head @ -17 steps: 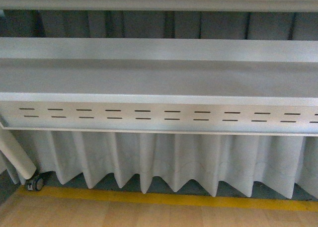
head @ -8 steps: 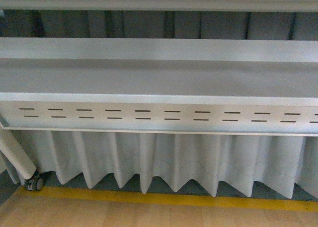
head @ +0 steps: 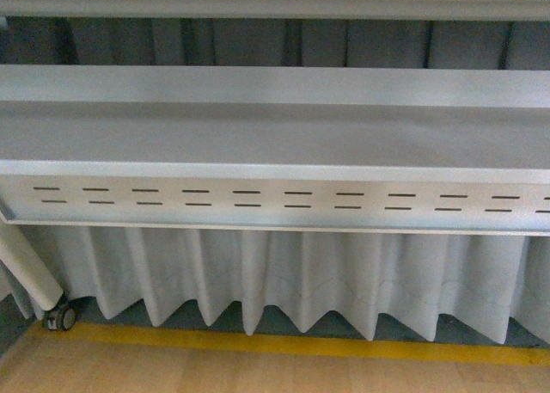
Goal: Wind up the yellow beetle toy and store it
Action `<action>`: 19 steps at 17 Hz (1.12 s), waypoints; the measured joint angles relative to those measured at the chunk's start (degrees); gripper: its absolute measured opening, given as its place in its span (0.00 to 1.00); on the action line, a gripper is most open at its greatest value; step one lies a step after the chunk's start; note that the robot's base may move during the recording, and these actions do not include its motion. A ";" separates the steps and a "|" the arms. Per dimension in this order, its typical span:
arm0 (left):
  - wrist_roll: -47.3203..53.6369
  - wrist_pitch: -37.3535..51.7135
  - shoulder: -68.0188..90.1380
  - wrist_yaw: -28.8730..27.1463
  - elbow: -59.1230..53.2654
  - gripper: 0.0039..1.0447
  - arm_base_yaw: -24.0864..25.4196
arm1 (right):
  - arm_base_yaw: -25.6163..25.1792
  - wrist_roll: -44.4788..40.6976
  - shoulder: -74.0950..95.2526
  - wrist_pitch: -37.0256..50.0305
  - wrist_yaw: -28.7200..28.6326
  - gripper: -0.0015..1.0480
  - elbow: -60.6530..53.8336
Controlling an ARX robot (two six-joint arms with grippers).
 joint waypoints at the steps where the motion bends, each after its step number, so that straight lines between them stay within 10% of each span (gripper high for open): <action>1: 0.00 0.00 0.00 0.00 0.00 0.94 0.00 | 0.00 0.00 0.00 0.00 0.02 0.94 0.00; 19: 0.00 -0.04 0.00 -0.04 0.00 0.94 0.00 | 0.00 0.00 -0.02 0.00 0.00 0.94 0.00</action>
